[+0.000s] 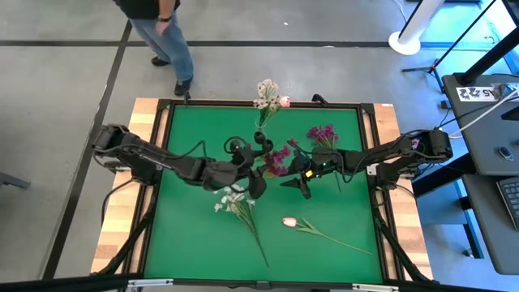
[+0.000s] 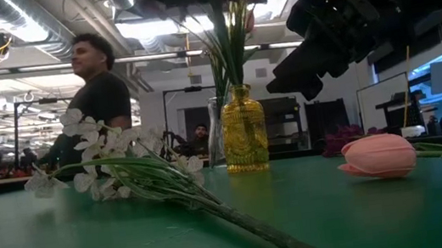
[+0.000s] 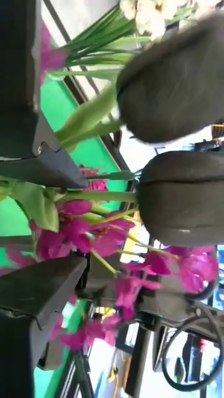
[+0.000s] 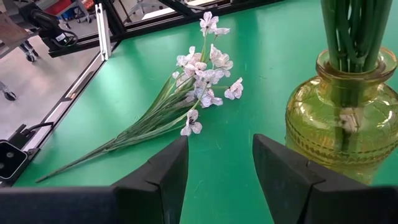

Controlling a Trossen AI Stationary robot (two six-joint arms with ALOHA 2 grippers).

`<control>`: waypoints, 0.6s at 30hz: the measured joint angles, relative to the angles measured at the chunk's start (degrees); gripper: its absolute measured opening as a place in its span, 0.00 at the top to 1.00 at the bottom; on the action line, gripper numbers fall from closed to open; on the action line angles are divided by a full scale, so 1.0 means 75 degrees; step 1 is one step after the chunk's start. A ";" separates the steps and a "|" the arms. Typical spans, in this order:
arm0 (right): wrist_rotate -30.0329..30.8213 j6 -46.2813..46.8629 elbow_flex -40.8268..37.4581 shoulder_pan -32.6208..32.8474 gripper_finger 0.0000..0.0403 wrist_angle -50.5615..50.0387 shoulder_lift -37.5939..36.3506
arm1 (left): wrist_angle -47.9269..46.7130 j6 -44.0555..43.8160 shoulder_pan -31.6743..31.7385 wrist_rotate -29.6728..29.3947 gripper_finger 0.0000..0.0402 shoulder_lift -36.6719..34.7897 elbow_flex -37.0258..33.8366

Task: Sort flowers into vase by color
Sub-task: Put the black flower into the yellow vase

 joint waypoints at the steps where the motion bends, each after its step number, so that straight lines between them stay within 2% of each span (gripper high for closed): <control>1: 0.0000 0.0000 0.0000 0.0000 0.55 0.0000 0.0000 | 0.0005 -0.0001 0.0023 0.0029 0.54 0.0034 0.0000; 7: 0.0003 0.0038 0.0000 0.0000 0.55 0.0006 0.0000 | -0.0032 -0.0026 0.0017 0.0170 0.51 0.0015 0.0000; 18: -0.0001 0.0058 0.0000 0.0000 0.55 -0.0082 0.0000 | -0.0163 0.0420 -0.0288 -0.0146 0.30 -0.0326 0.0003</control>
